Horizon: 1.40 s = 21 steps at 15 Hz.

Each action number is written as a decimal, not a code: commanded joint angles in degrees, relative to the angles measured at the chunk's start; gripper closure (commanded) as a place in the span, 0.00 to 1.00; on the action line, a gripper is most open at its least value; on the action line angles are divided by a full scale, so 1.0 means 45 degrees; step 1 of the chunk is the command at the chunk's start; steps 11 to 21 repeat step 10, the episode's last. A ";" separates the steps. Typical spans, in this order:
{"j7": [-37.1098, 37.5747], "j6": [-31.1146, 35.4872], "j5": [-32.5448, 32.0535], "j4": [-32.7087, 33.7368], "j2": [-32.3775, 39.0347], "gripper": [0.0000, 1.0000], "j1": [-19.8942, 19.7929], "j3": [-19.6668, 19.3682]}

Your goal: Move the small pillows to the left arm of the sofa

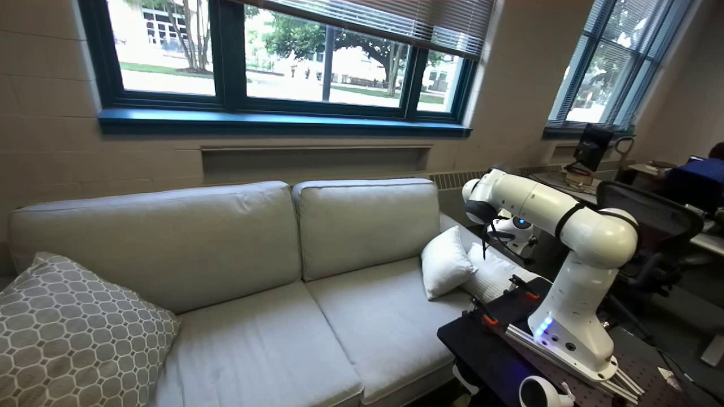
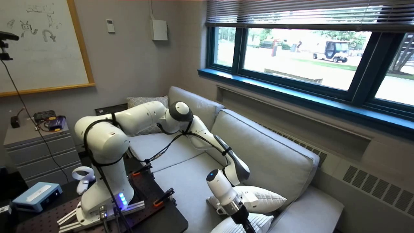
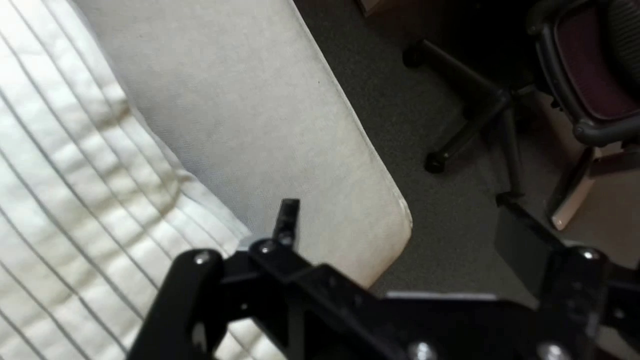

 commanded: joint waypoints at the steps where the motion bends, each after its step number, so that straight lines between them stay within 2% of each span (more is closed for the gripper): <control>1: 0.0572 -0.0568 0.0000 -0.1584 -0.0008 0.00 0.2454 -0.1106; 5: 0.0455 -0.2545 -0.0002 -0.3151 -0.0044 0.00 0.5542 -0.2175; 10: 0.0356 -0.5183 -0.0003 -0.4298 -0.0084 0.00 0.8819 -0.2829; 21: 0.0356 -0.5183 -0.0003 -0.4298 -0.0084 0.00 0.8819 -0.2829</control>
